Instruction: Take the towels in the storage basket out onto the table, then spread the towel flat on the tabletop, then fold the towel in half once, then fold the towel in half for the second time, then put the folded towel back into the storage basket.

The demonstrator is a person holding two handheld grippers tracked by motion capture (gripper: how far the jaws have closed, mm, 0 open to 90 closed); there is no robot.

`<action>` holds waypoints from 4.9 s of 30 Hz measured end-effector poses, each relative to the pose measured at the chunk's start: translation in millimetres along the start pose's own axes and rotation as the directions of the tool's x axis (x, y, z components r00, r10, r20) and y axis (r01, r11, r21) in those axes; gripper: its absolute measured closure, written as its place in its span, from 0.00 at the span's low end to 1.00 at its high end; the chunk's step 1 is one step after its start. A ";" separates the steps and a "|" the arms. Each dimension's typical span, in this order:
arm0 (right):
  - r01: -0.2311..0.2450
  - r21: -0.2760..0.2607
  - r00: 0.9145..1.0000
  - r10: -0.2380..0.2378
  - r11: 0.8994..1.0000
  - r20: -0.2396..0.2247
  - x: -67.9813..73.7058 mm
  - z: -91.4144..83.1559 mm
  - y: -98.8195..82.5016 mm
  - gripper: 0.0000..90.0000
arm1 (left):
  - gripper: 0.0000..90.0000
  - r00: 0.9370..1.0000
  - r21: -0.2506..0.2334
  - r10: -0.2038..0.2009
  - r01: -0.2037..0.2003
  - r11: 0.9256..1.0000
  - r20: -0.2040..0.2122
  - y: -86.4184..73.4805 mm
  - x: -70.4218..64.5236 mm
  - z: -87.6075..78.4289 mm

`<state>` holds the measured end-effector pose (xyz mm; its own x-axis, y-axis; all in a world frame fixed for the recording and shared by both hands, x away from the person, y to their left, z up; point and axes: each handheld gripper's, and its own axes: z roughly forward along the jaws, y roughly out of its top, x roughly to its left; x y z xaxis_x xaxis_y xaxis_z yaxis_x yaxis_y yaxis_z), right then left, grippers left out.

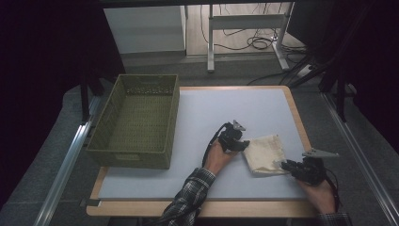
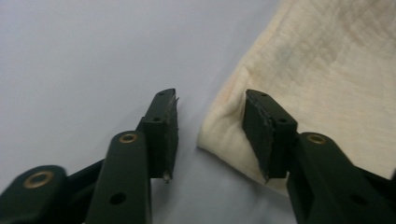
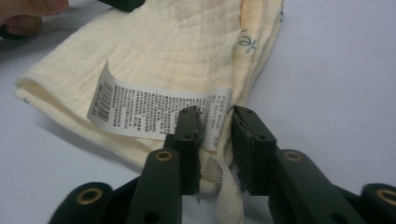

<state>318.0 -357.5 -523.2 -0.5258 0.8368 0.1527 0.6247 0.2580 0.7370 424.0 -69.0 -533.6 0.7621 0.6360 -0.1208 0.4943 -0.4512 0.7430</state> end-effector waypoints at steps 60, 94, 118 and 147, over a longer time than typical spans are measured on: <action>0.101 -0.092 0.982 -0.114 0.991 -0.148 74.2 22.3 74.2 0.93 | 0.93 0.990 -0.055 0.021 -0.029 0.998 -0.141 11.3 43.9 -106.1; 0.166 -0.114 0.961 -0.186 0.980 -0.206 131.1 59.5 146.2 0.93 | 0.93 0.949 0.005 0.076 -0.078 0.997 -0.306 32.9 89.9 -184.6; 0.207 -0.139 0.939 -0.237 0.968 -0.249 181.4 85.0 193.5 0.92 | 0.93 0.912 -0.008 0.049 -0.057 0.998 -0.408 33.2 121.8 -245.1; 0.255 -0.157 0.897 -0.294 0.954 -0.330 266.1 147.2 226.8 0.92 | 0.93 0.849 -0.052 -0.062 0.041 0.998 -0.524 -20.9 175.6 -311.7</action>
<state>404.8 -5.2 -412.3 -0.8459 0.5152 0.1376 0.3714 0.3841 0.8453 417.2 247.2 -365.1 0.3975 0.8963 0.1967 0.5025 -0.3920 0.7706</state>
